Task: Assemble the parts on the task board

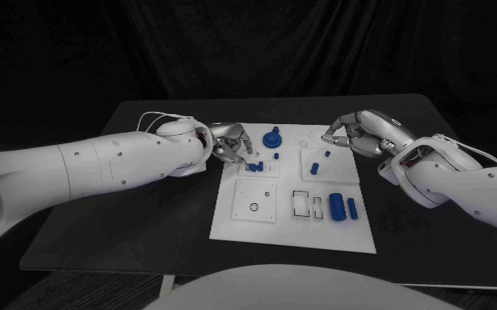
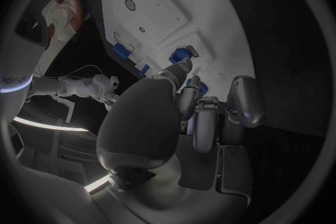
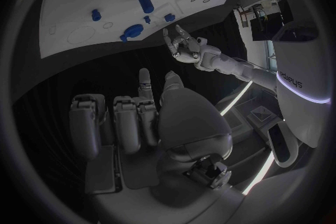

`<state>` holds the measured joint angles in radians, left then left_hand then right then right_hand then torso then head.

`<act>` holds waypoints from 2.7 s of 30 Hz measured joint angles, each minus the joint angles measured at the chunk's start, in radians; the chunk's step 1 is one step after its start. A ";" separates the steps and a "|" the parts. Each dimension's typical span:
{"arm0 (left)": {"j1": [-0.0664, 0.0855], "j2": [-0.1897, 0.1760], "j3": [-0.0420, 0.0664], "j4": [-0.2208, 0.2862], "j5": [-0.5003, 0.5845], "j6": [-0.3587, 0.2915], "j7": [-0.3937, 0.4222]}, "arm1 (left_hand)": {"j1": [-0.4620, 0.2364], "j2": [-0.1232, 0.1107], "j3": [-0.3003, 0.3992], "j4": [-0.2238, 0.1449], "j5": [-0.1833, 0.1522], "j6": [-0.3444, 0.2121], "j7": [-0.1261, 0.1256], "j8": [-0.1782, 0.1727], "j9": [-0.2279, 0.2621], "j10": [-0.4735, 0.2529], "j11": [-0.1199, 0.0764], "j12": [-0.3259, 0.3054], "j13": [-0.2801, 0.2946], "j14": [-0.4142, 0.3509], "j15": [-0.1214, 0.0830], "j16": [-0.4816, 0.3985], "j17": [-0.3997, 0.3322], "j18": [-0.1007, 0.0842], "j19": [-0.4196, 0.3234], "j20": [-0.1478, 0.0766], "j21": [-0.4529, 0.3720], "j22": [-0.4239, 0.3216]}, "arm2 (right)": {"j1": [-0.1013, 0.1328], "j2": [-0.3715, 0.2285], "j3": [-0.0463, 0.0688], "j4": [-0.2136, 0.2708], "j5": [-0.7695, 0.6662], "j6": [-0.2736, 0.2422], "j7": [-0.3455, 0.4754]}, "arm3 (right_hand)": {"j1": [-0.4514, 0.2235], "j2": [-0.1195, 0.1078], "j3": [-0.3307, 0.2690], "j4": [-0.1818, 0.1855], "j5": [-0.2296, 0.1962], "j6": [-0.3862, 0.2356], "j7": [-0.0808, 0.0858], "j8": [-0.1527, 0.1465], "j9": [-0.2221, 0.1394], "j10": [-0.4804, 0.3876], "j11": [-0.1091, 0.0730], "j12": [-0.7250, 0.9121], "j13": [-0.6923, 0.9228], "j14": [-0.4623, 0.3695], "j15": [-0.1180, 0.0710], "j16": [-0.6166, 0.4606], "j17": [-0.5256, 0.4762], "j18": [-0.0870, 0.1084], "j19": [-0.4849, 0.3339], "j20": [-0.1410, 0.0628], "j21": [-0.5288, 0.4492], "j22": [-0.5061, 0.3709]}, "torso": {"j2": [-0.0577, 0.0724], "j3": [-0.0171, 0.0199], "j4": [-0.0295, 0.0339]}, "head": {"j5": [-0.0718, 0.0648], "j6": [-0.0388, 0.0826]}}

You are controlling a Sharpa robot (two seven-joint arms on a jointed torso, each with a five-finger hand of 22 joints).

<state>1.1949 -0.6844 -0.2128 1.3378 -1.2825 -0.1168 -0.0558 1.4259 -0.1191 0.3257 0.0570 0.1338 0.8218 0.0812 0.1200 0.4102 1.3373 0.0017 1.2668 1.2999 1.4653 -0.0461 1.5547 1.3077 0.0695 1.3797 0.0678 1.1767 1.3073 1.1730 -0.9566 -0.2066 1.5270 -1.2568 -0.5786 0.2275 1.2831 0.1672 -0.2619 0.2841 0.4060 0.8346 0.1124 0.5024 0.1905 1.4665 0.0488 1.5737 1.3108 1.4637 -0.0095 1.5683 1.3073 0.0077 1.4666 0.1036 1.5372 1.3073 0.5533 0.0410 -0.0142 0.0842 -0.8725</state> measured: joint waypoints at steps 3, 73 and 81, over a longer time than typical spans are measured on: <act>-0.008 0.006 0.000 -0.012 -0.007 -0.002 0.044 | 0.000 0.000 -0.013 0.019 -0.016 0.011 -0.002 0.000 -0.012 0.000 0.000 0.006 0.000 0.000 0.000 0.000 0.000 0.000 0.000 0.000 0.000 0.000 | -0.001 0.000 0.000 0.000 0.000 0.001 0.000 | 0.000 0.000 0.000 0.000 0.000 0.000 0.000 0.000 0.000 0.000 0.000 0.000 0.000 0.000 0.000 0.000 0.000 0.000 0.000 0.000 0.000 0.000 | 0.000 -0.0001 0.0001 | 0.000 0.000; -0.065 0.062 0.004 -0.127 -0.080 -0.049 0.181 | 0.085 -0.006 -0.116 0.096 0.066 0.077 0.035 -0.019 -0.135 0.129 0.021 0.204 0.008 0.000 0.014 0.013 0.000 0.000 0.061 0.011 0.142 0.000 | -0.012 -0.002 0.000 0.002 0.000 0.020 0.000 | 0.000 0.000 0.000 0.000 0.000 0.004 -0.004 -0.005 -0.001 -0.002 0.002 0.004 -0.001 0.001 0.001 0.000 0.000 0.000 0.000 0.000 0.000 0.000 | -0.001 0.0015 -0.0017 | 0.000 0.000; -0.067 0.064 0.005 -0.132 -0.079 -0.050 0.185 | 0.099 0.008 -0.113 0.093 0.086 0.095 0.024 -0.019 -0.139 0.129 0.021 0.199 0.008 0.000 0.014 0.013 0.000 0.000 0.061 0.011 0.142 0.000 | -0.013 -0.002 0.000 0.002 0.000 0.020 0.000 | 0.000 0.000 0.000 0.000 0.000 0.005 -0.002 -0.005 -0.001 -0.002 0.002 0.004 -0.001 0.001 0.001 0.000 0.000 0.000 0.000 0.000 0.000 0.000 | -0.002 0.0018 -0.0020 | -0.004 0.000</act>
<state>1.1278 -0.6202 -0.2078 1.2061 -1.3617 -0.1665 0.1290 1.5248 -0.1113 0.2129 0.1502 0.2198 0.9171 0.1056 0.1008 0.2712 1.4661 0.0231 1.4658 1.3080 1.4650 -0.0320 1.5682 1.3074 0.0690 1.4409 0.0786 1.3187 1.3076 1.1602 -0.9587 -0.2066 1.5294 -1.2568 -0.5583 0.2278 1.2827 0.1667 -0.2619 0.2841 0.4059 0.8395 0.1103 0.4973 0.1891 1.4647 0.0506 1.5776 1.3101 1.4648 -0.0083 1.5683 1.3073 0.0077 1.4666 0.1037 1.5372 1.3074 0.5516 0.0429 -0.0162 0.0804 -0.8725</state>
